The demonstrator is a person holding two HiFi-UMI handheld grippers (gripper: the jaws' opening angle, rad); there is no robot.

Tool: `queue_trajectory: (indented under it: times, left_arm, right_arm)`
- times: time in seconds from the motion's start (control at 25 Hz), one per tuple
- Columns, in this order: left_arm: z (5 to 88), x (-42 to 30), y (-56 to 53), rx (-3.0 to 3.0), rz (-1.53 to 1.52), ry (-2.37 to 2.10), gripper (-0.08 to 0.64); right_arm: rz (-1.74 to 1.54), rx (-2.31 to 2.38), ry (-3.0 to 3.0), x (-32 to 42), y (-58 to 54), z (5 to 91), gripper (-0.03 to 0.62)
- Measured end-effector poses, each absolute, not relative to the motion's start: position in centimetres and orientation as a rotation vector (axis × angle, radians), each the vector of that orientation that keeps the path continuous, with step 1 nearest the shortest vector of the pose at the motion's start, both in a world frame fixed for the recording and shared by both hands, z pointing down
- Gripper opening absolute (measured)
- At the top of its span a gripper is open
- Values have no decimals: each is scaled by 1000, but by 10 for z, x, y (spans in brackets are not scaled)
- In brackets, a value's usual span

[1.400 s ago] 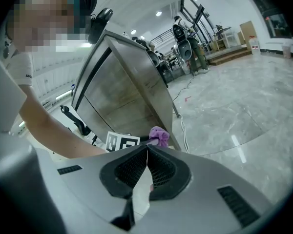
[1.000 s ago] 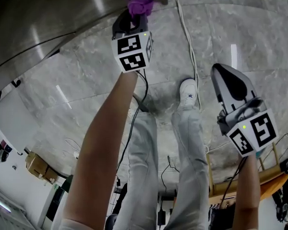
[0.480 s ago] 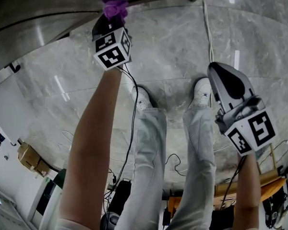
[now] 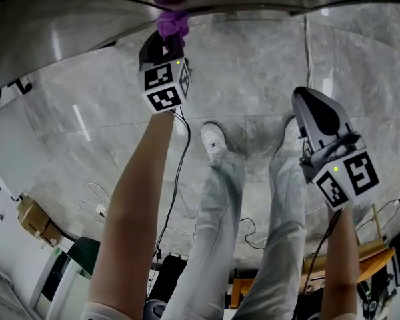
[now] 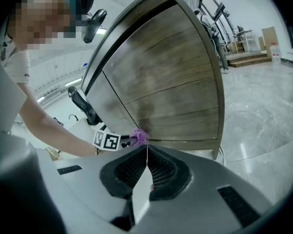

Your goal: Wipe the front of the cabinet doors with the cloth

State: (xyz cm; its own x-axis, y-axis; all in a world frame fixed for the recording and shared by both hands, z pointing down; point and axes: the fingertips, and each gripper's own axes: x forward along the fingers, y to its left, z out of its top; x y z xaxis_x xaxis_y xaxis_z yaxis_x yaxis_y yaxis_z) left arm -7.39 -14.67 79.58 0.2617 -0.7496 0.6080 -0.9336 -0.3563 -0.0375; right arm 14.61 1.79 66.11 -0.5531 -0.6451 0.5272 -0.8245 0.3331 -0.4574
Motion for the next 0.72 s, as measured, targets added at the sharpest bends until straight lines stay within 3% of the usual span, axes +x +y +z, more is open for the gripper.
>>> queue_trajectory:
  times: [0.32,0.72]
  left_arm:
    - [701,-99,-103,2195,479,-1514,97]
    - [525,-121,-96,2324,280,-1548,98]
  right_arm:
    - [986,1289,-2397,71,-21,608,28]
    - [945,1222,-2509,11,-53,511,28]
